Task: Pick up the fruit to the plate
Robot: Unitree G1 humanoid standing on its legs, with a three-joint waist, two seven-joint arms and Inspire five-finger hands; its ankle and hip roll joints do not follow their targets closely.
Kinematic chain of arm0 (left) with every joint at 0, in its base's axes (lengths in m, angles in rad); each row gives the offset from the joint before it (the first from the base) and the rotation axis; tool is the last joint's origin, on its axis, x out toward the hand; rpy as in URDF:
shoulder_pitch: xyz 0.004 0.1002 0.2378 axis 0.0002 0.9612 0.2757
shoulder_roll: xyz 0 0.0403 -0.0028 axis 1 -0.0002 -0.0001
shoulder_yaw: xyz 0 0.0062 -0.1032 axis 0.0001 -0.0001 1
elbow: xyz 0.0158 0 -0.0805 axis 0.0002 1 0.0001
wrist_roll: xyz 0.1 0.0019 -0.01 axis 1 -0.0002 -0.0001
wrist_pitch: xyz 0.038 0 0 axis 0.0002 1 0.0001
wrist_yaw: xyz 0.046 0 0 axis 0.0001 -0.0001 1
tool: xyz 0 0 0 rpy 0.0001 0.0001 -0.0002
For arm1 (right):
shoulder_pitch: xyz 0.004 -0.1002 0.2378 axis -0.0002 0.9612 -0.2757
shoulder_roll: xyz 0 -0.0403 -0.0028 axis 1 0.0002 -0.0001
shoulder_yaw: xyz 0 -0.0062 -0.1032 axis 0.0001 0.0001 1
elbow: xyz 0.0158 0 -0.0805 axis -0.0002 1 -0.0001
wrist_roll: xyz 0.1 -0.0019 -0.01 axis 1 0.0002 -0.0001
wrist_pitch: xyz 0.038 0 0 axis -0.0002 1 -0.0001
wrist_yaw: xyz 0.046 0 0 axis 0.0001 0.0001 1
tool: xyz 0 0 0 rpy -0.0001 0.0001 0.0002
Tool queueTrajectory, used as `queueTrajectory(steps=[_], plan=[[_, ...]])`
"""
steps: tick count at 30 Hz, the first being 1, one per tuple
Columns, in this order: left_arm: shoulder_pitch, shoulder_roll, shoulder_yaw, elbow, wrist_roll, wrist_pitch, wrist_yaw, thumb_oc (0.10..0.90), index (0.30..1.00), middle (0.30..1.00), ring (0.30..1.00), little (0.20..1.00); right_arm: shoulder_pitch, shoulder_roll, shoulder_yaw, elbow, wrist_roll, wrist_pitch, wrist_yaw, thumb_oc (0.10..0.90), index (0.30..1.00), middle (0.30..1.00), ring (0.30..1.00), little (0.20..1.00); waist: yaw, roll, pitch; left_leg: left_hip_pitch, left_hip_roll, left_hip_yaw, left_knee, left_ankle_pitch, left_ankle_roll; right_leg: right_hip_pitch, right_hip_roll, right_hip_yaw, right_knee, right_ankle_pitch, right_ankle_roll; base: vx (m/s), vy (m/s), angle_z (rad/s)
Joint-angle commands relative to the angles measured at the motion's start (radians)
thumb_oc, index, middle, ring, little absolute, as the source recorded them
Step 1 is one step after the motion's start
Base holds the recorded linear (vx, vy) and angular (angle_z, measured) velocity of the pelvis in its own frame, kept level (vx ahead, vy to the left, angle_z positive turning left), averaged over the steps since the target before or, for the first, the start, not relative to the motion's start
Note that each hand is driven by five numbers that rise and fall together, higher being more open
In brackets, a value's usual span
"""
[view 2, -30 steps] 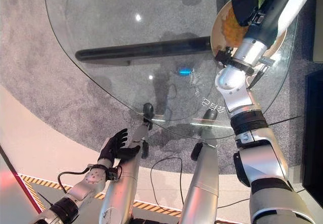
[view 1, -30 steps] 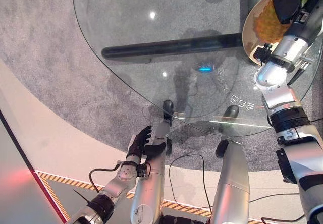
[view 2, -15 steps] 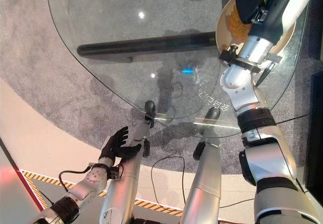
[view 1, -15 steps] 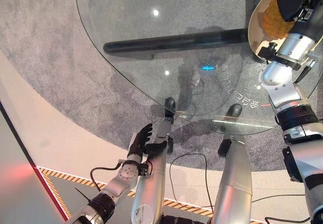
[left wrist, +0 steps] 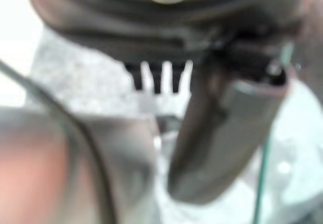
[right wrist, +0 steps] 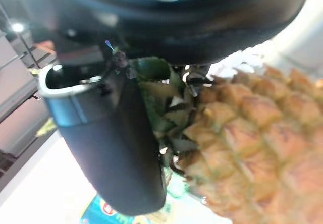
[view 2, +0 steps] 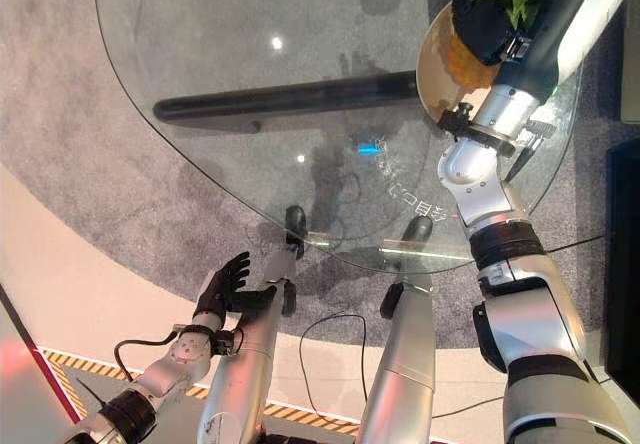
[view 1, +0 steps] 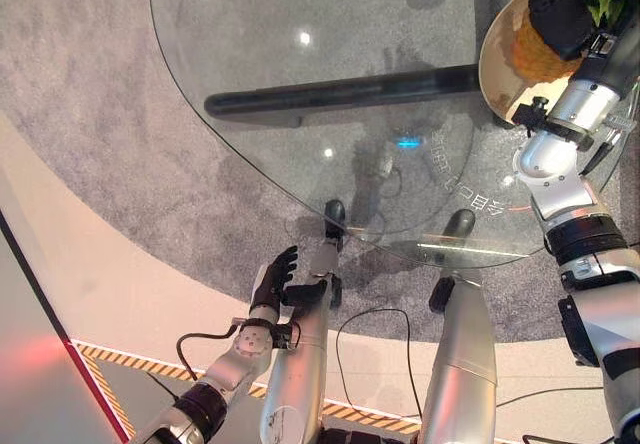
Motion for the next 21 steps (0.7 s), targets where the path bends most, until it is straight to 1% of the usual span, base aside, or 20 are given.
queueTrajectory(steps=[1, 10, 15, 21], plan=[[0.084, 0.012, -0.02, -0.024, -0.001, -0.018, 0.026, 0.8, 0.9, 0.9, 0.9, 0.9, 0.003, -0.072, -0.041, -0.06, 0.012, -0.029, -0.045, 0.8, 0.9, 0.9, 0.9, 0.9, -0.024, 0.077, -0.006, 0.014, -0.145, 0.114, 0.05, -0.113, 0.079, 0.066, 0.133, -0.094, -0.122, 0.009, -0.039, -0.03, -0.011, -0.04], [0.09, 0.002, 0.0, 0.004, 0.007, -0.028, 0.021, 0.8, 0.9, 0.9, 0.9, 0.9, 0.053, -0.065, -0.067, -0.124, -0.005, -0.033, -0.035, 0.8, 0.9, 0.9, 0.9, 0.9, -0.044, 0.06, -0.006, 0.076, -0.142, 0.132, 0.044, -0.124, 0.076, 0.131, 0.133, -0.097, -0.131, 0.003, -0.038, 0.0, -0.001, 0.0], [0.098, -0.008, 0.014, 0.035, 0.019, -0.033, 0.009, 0.8, 0.9, 0.9, 0.9, 0.9, 0.082, -0.063, -0.084, -0.191, -0.024, -0.022, -0.018, 0.8, 0.9, 0.9, 0.9, 0.9, -0.053, 0.05, -0.006, 0.11, -0.14, 0.135, 0.049, -0.133, 0.076, 0.162, 0.129, -0.095, -0.127, -0.004, -0.038, -0.01, 0.002, -0.02], [0.111, -0.012, 0.034, 0.049, 0.032, -0.036, 0.001, 0.8, 0.9, 0.9, 0.9, 0.9, 0.102, -0.061, -0.095, -0.283, -0.064, 0.007, -0.002, 0.8, 0.9, 0.9, 0.9, 0.9, -0.056, 0.035, -0.006, 0.136, -0.14, 0.133, 0.055, -0.142, 0.079, 0.189, 0.13, -0.098, -0.123, -0.011, -0.042, 0.0, 0.0, 0.0]])
